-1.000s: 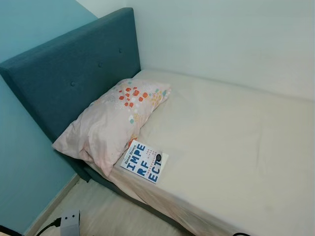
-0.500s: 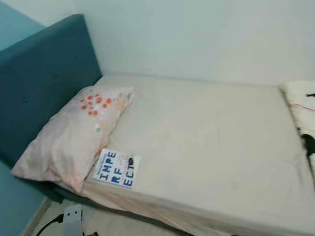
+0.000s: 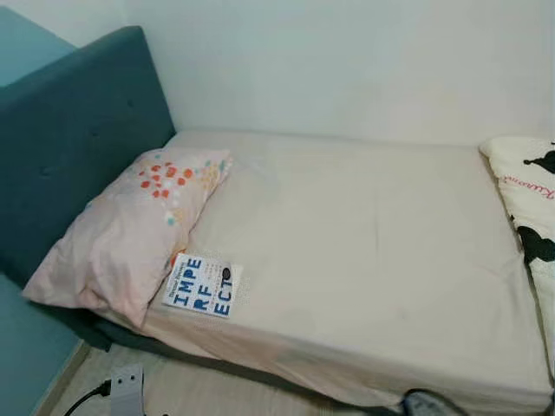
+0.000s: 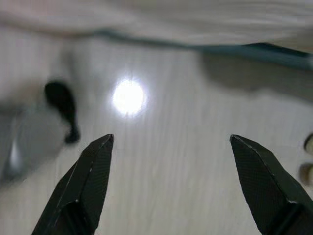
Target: Clean up the room
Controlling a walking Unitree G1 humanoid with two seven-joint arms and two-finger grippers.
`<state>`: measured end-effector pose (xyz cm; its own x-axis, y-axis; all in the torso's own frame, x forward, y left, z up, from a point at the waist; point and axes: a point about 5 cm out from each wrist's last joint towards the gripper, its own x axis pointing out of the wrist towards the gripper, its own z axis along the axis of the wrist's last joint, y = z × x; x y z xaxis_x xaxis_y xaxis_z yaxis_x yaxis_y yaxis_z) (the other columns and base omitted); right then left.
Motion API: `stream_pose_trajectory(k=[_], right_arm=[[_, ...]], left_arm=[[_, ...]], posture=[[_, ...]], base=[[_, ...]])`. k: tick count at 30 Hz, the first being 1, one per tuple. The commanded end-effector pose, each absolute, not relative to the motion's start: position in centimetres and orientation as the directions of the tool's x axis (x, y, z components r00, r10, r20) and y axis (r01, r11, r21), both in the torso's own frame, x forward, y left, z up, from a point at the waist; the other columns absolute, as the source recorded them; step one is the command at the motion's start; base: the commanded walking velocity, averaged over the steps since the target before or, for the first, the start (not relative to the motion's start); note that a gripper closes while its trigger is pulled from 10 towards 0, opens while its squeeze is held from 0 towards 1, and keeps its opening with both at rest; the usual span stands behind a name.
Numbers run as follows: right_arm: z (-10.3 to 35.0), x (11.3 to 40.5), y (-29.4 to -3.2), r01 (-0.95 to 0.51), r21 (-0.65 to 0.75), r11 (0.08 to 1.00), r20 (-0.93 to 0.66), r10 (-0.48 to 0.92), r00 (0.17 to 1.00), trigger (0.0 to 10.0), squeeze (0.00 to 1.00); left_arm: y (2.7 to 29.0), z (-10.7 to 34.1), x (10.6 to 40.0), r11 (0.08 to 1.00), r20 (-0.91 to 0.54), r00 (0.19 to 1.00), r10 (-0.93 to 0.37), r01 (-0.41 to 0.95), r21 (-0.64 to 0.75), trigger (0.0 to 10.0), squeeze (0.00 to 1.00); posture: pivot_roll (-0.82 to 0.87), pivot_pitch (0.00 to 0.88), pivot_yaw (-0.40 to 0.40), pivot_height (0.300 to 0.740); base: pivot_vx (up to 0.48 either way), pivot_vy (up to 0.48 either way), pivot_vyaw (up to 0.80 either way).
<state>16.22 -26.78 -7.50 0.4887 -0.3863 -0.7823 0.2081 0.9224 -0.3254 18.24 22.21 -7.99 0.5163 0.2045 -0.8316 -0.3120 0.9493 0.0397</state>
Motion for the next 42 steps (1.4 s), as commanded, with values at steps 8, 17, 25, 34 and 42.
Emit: stream_pose_trajectory(k=[8, 17, 25, 34, 42], right_arm=[[-5.6, 22.9, -20.1, 0.160, 0.084, 0.984, -0.718, -0.052, 0.694, 10.0, 0.00], [-6.3, 21.7, -20.4, 0.228, 0.128, 0.965, -0.738, -0.061, 0.672, 10.0, 0.00], [-7.8, 19.0, -20.6, 0.273, 0.127, 0.954, -0.789, -0.069, 0.610, 10.0, 0.00], [-8.7, 17.1, -20.9, 0.295, 0.101, 0.950, -0.826, -0.085, 0.556, 10.0, 0.00], [-8.8, 16.7, -21.1, 0.291, 0.089, 0.953, -0.833, -0.089, 0.546, 10.0, 0.00]], left_arm=[[22.2, -8.2, 17.8, 0.944, -0.839, 0.498, 0.221, -0.324, 0.056, 10.0, 0.00], [22.1, -8.3, 17.7, 0.943, -0.842, 0.492, 0.223, -0.327, 0.058, 10.0, 0.00], [22.2, -8.2, 17.8, 0.945, -0.841, 0.493, 0.224, -0.322, 0.063, 10.0, 0.00], [22.3, -8.2, 17.8, 0.947, -0.840, 0.494, 0.224, -0.313, 0.069, 10.0, 0.00], [22.3, -8.2, 17.8, 0.949, -0.842, 0.491, 0.222, -0.309, 0.069, 10.0, 0.00]], posture=[[-0.07, 0.068, 0.054, 0.740], [-0.07, 0.078, 0.050, 0.740], [-0.07, 0.083, 0.058, 0.740], [-0.07, 0.090, 0.058, 0.740], [-0.07, 0.092, 0.060, 0.740]], base=[[-0.358, 0.000, 0.00], [-0.358, 0.000, 0.00], [-0.351, 0.000, 0.00], [-0.355, 0.000, 0.00], [-0.357, 0.000, 0.00]])
